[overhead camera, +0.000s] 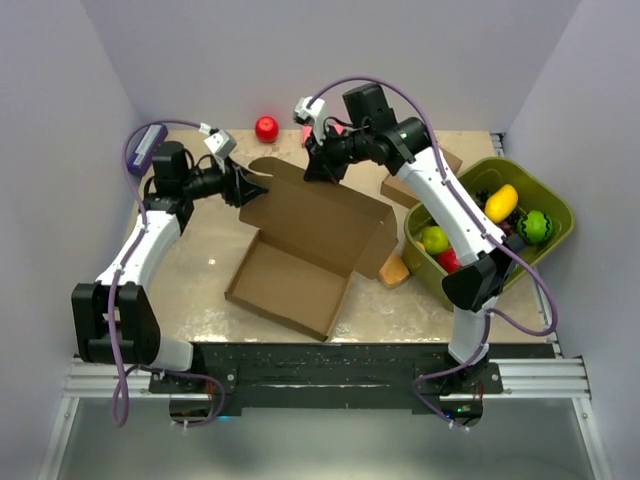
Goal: Fold the paper box
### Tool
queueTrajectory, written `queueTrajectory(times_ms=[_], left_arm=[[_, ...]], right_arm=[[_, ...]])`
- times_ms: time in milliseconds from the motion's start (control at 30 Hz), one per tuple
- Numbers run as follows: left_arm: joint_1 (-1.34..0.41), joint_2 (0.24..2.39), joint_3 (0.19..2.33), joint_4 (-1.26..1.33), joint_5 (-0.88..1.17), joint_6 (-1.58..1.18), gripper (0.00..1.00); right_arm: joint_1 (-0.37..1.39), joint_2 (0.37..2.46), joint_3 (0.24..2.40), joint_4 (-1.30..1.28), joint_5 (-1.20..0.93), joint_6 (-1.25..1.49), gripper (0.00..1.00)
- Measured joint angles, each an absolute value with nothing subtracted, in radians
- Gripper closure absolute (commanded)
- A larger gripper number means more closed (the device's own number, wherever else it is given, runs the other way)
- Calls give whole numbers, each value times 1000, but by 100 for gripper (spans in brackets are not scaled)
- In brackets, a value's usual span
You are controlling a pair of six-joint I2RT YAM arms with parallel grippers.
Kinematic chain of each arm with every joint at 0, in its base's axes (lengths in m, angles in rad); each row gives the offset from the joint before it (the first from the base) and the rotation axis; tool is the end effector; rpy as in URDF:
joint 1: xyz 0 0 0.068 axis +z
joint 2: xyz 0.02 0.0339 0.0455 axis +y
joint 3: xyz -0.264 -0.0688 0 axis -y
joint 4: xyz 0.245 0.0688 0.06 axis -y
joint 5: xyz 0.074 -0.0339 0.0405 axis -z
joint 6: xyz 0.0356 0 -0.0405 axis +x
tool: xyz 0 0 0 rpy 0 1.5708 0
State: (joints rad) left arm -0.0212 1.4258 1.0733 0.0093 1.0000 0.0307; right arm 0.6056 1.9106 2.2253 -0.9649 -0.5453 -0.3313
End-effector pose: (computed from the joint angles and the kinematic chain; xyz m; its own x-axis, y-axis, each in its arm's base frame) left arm 0.3196 -0.0367 0.3151 -0.3116 0.0232 -0.9499 0.8136 0.5229 -0.2541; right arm 0.3229 0.2460 0.4321 -0.2019 -0.4781 -0.8548 -0.9431 0.3304 0.0380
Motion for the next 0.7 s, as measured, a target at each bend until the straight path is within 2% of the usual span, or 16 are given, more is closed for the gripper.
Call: queueTrajectory(times_ms=[33, 100, 133, 167, 200, 233, 267, 300, 400, 433, 533, 700], left_arm=[[-22, 1426, 1073, 9, 996, 35, 58], [-20, 1426, 1073, 10, 987, 34, 64], [-20, 1426, 1073, 8, 986, 36, 75], [-20, 1426, 1073, 8, 983, 37, 81], [-20, 1426, 1073, 6, 982, 35, 87], [-20, 1426, 1073, 4, 984, 34, 97], [-20, 1425, 1070, 5, 989, 35, 100], [-23, 1423, 1066, 5, 992, 33, 100], [-27, 1415, 1047, 10, 958, 38, 100], [-27, 1411, 1038, 10, 938, 38, 100], [-27, 1379, 1011, 4, 848, 37, 100], [-29, 1248, 934, 1, 606, 34, 100]], right_arm=[[606, 1911, 2222, -961, -546, -331, 100], [606, 1911, 2209, -950, -546, -331, 100], [606, 1910, 2201, -943, -545, -331, 100], [606, 1910, 2194, -937, -544, -331, 100], [605, 1909, 2186, -927, -541, -331, 93], [604, 1908, 2179, -918, -535, -330, 87], [603, 1906, 2170, -904, -525, -327, 80], [602, 1906, 2163, -894, -518, -320, 55], [602, 1897, 2138, -874, -500, -295, 27], [602, 1893, 2130, -870, -490, -282, 15], [603, 1861, 2093, -828, -433, -237, 5], [604, 1750, 2001, -739, -249, -101, 5]])
